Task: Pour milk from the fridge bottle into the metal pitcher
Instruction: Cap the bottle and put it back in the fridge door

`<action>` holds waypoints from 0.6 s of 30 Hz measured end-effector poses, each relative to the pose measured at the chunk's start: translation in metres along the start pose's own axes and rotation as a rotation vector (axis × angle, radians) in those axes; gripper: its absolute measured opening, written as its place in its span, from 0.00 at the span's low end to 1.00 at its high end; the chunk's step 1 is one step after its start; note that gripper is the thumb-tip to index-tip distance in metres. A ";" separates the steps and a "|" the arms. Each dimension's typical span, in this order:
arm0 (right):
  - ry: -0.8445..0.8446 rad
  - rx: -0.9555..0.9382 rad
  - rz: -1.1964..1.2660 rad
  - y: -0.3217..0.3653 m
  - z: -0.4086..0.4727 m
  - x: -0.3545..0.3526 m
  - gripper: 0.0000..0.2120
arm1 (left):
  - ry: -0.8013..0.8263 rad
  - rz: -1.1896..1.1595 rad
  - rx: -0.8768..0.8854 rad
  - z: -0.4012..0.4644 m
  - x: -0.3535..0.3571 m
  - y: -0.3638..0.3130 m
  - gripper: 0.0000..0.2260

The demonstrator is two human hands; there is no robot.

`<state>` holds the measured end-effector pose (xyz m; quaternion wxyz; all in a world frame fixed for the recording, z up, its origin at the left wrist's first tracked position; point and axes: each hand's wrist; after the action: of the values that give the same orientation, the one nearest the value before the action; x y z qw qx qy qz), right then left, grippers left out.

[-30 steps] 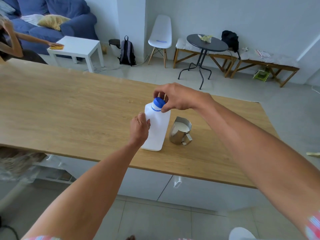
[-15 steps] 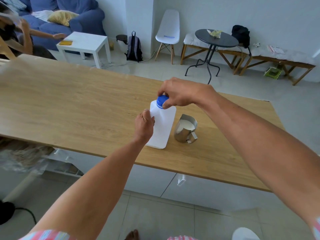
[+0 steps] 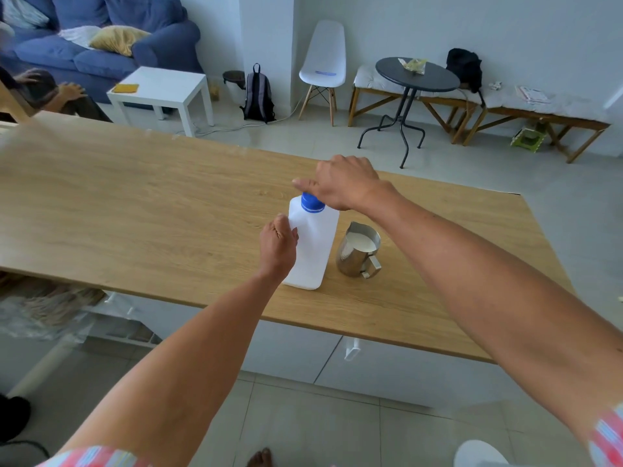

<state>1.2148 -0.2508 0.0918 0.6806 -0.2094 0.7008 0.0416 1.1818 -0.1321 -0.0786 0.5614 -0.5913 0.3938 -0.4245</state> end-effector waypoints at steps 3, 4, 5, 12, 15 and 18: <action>0.190 -0.048 0.219 -0.014 0.003 -0.008 0.28 | 0.017 0.026 0.002 0.000 -0.001 0.000 0.13; 0.263 -0.107 0.287 -0.018 0.002 -0.012 0.24 | 0.009 0.025 -0.001 0.000 -0.001 0.000 0.12; 0.312 -0.175 0.330 -0.021 0.002 -0.015 0.26 | -0.002 0.030 -0.006 -0.001 -0.001 -0.003 0.12; 0.192 -0.223 0.088 -0.011 0.006 -0.002 0.15 | -0.044 -0.013 -0.006 -0.003 0.002 -0.003 0.15; 0.141 -0.179 0.077 -0.007 0.000 0.003 0.18 | -0.066 -0.007 0.011 -0.005 0.004 -0.003 0.17; 0.061 -0.146 0.085 0.000 -0.008 0.007 0.18 | -0.086 -0.052 0.027 -0.006 0.006 -0.004 0.14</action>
<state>1.2073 -0.2555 0.0853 0.6395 -0.2297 0.7246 0.1151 1.1779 -0.1394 -0.0740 0.5745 -0.6115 0.3479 -0.4182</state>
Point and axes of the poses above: each hand's wrist, its own z-axis towards the middle knuckle, its own x-axis out of the palm, y = z × x, and after that the axes turned 8 degrees about -z, right-handed
